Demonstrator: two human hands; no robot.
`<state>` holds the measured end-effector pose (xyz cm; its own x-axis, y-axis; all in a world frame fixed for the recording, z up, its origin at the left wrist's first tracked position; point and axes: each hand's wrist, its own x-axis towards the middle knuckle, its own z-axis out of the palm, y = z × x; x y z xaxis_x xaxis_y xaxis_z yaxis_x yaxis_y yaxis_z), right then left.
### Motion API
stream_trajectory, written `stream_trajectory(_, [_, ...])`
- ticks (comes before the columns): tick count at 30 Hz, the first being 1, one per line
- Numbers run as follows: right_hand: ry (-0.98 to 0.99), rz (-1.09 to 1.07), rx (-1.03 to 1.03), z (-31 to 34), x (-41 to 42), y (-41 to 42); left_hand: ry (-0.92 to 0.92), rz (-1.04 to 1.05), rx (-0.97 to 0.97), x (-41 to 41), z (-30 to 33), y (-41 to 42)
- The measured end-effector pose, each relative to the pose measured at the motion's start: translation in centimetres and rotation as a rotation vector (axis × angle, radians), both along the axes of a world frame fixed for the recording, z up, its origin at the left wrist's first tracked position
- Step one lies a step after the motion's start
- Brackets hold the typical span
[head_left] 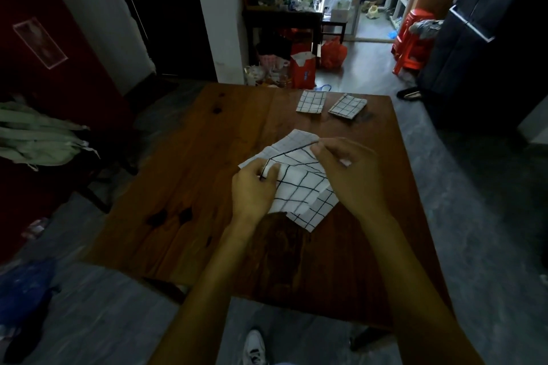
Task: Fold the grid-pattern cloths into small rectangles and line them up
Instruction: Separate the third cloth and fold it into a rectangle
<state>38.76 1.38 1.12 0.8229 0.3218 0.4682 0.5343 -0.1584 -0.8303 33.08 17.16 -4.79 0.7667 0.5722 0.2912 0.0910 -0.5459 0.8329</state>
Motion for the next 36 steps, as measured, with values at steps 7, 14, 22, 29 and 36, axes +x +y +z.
stream_trajectory(7, [0.197, 0.123, -0.157, -0.9, 0.2, -0.1, -0.072, -0.098, -0.127, 0.1, 1.2, -0.4])
stream_trajectory(14, [-0.007, 0.144, -0.324, -3.4, 1.2, 0.5, -0.089, -0.377, -0.119, -0.4, 1.4, -0.5])
stream_trajectory(22, [0.027, 0.092, -0.291, -3.9, 1.2, 0.5, -0.056, -0.353, -0.152, -1.1, 2.8, -1.3])
stream_trajectory(29, [-0.008, 0.112, -0.223, -3.5, 1.0, 0.6, -0.101, -0.312, -0.013, -0.4, 3.0, -1.0])
stream_trajectory(36, [-0.001, 0.028, -0.284, -5.5, 1.6, -1.0, -0.165, -0.099, -0.133, 0.0, 4.5, -0.2])
